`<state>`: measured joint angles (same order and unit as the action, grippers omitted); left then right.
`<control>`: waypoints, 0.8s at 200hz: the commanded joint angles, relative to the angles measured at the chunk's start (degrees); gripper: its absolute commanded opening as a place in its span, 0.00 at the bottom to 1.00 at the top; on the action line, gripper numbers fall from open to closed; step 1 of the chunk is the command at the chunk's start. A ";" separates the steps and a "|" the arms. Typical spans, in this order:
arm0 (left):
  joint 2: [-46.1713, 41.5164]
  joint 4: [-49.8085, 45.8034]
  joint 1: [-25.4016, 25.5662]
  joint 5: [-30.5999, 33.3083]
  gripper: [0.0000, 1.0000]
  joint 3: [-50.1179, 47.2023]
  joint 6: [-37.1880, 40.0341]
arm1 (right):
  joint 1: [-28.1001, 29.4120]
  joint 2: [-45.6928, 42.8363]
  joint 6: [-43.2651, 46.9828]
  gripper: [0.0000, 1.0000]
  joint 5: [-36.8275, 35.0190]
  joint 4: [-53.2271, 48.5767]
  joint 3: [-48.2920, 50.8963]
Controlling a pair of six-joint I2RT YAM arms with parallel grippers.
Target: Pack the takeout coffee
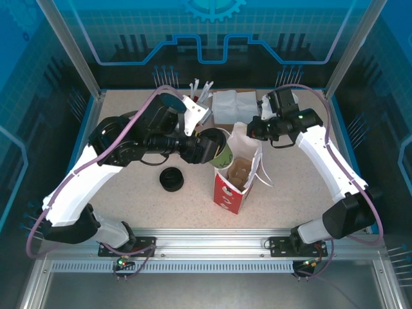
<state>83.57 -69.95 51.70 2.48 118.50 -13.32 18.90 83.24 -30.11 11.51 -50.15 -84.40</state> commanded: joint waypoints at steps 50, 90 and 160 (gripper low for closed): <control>4.46 3.65 1.68 -0.53 0.66 1.61 0.59 | 1.10 -1.64 -3.82 0.00 -1.40 -0.12 -0.08; 7.54 4.12 3.87 2.08 0.66 1.91 0.00 | 0.53 -2.29 -3.60 0.00 -0.83 -0.46 0.36; 9.21 6.16 5.87 7.39 0.65 -3.37 -1.58 | 0.26 -3.42 -1.48 0.00 0.04 -0.04 1.63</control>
<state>92.71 -65.60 57.10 6.50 117.60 -13.58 19.18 81.60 -32.95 10.70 -50.26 -83.92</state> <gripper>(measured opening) 0.655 0.041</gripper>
